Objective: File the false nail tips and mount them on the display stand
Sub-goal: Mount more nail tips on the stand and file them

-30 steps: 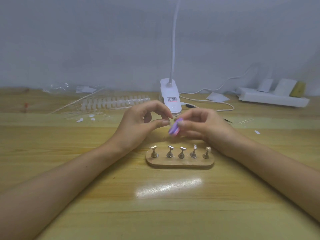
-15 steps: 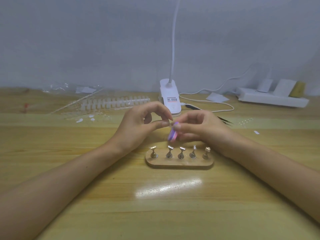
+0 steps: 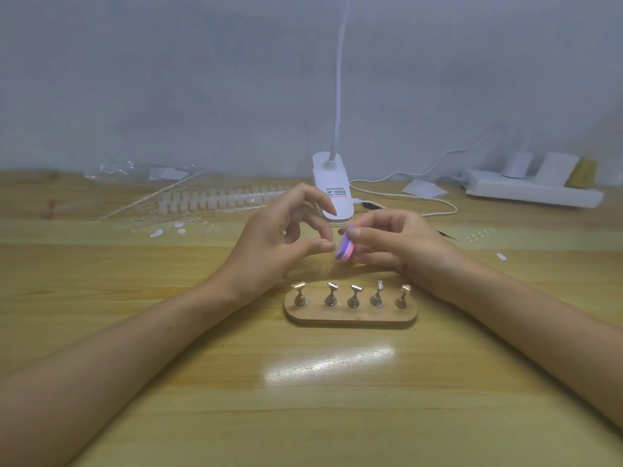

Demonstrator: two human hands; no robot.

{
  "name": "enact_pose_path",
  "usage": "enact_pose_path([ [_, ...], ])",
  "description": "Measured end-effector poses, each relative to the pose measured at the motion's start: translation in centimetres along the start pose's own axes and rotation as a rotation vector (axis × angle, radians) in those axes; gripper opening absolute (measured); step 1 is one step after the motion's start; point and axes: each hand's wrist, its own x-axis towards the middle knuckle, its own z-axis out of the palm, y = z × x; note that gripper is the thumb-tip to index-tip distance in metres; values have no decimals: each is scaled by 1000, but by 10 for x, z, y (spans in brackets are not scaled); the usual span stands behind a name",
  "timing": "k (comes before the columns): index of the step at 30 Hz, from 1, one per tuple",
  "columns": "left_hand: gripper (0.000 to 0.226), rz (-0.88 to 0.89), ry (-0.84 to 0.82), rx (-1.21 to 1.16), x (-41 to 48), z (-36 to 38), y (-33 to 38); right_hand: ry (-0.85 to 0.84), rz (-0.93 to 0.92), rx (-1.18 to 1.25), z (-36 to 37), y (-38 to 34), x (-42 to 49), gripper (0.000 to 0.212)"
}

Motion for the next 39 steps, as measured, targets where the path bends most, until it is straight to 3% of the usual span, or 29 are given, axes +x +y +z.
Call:
enact_pose_path([
  [6, 26, -9, 42, 18, 1, -1, -1, -39, 14, -66, 3, 1, -1, 25],
  [10, 24, -22, 15, 2, 1, 0, -2, 85, -28, 21, 3, 0, -1, 13],
  [14, 22, -7, 13, 7, 2, -1, -2, -30, -4, -100, 6, 2, -3, 15],
  [17, 22, -6, 13, -2, 2, 0, -3, 95, -45, 19, 4, 1, -2, 15],
  [20, 22, -6, 29, 1, 2, -1, -3, -30, -15, -68, 6, 0, -3, 15],
  [24, 23, -15, 41, -3, 2, 0, -3, 69, -41, -12, 5, 1, -2, 15],
  [27, 22, -4, 37, 3, 1, 0, -2, -61, 1, -85, 7, 0, -4, 18],
  [31, 23, -12, 47, 0, 2, -1, -2, 62, -33, -30, 5, 0, -3, 16],
  [34, 21, 1, 35, 1, 2, 0, -1, -54, 8, -103, 7, 0, -3, 16],
  [37, 21, 8, 41, 8, 2, -1, -1, 55, -21, -48, 6, 0, -2, 16],
  [39, 21, 7, 47, 12, 2, -1, -1, 14, -4, -67, 5, 0, -2, 13],
])
